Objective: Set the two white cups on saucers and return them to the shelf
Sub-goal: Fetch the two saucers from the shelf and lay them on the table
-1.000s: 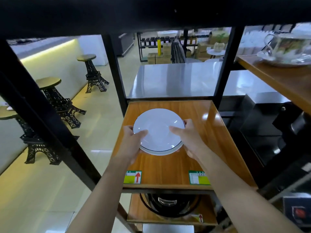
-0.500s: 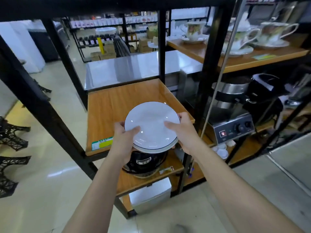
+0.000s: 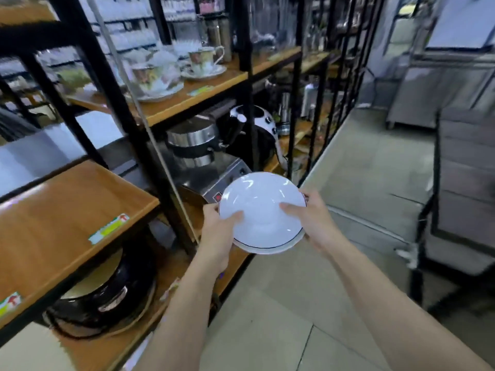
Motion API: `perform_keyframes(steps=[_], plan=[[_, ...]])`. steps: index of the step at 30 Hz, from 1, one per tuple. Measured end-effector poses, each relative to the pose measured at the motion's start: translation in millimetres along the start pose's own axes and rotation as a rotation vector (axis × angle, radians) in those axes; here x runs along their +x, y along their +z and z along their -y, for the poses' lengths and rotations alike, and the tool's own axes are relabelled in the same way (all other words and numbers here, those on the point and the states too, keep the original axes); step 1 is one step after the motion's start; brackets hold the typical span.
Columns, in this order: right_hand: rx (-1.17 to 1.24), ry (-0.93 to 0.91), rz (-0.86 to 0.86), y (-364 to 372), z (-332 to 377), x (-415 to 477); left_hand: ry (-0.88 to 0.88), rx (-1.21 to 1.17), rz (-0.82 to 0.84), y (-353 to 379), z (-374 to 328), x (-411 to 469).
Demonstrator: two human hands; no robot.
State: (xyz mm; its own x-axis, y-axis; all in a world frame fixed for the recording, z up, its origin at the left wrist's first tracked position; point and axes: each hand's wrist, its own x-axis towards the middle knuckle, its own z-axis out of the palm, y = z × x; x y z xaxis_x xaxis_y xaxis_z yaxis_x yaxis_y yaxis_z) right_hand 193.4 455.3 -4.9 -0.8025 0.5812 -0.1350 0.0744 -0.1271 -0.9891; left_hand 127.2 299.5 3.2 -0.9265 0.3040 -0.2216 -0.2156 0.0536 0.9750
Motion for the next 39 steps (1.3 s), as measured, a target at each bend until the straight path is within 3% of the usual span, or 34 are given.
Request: perform_keyframes(steps=[15, 23, 39], plan=[[0.056, 0.013, -0.42, -344, 0, -51, -0.1, -0.006, 0.485, 334, 46, -70], [0.083, 0.037, -0.603, -449, -6, -57, -0.125, 0.062, 0.672, 449, 62, -80], [0.037, 0.171, -0.883, -614, -39, 21, -0.062, 0.349, 0.828, 657, 91, -27]])
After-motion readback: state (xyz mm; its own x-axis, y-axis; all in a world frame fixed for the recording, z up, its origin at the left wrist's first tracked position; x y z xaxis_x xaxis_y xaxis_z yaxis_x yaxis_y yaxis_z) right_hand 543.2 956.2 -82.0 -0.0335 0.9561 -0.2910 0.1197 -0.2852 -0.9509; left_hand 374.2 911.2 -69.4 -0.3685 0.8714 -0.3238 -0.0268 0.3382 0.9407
